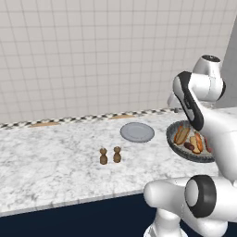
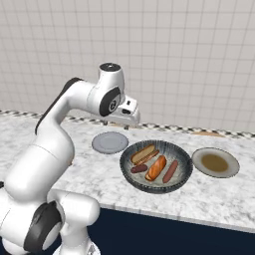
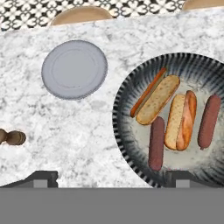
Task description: Place one bun and one sausage from the bowl on each plate.
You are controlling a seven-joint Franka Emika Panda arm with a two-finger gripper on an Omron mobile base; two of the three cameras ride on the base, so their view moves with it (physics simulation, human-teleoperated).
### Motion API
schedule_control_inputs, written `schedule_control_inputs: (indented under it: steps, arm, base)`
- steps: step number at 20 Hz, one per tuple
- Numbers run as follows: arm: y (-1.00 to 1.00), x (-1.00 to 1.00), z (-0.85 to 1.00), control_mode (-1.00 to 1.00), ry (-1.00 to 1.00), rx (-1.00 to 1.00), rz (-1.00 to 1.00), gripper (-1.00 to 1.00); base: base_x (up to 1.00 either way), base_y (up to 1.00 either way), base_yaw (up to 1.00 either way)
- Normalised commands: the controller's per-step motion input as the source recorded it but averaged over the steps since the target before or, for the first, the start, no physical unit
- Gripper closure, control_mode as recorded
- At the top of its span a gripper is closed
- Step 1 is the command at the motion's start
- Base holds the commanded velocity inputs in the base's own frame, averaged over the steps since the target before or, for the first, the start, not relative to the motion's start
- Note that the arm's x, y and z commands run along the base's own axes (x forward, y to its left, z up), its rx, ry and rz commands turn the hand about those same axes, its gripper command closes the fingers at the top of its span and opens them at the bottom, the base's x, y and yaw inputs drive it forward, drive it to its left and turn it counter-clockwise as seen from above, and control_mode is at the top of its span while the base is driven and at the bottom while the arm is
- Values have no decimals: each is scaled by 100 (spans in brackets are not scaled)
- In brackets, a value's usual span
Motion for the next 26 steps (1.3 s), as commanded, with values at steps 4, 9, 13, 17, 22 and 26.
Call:
schedule_control_inputs:
  steps: [4, 9, 13, 17, 22, 26]
  arm:
    - [-76, 0, -43, -100, 2, 0, -6, -100]
    - [-49, 3, -33, -100, 2, 0, -5, -100]
    - [-26, 3, -23, -100, 4, 0, -6, -100]
    - [-23, 0, -25, -100, 1, 0, -2, -100]
    - [-21, 0, -31, -100, 1, 0, 0, -100]
    - [-22, 0, -36, -100, 12, 0, -1, -100]
  base:
    - [0, 0, 0]
    - [0, 0, 0]
    - [0, 0, 0]
    - [0, 0, 0]
    - [0, 0, 0]
    - [0, 0, 0]
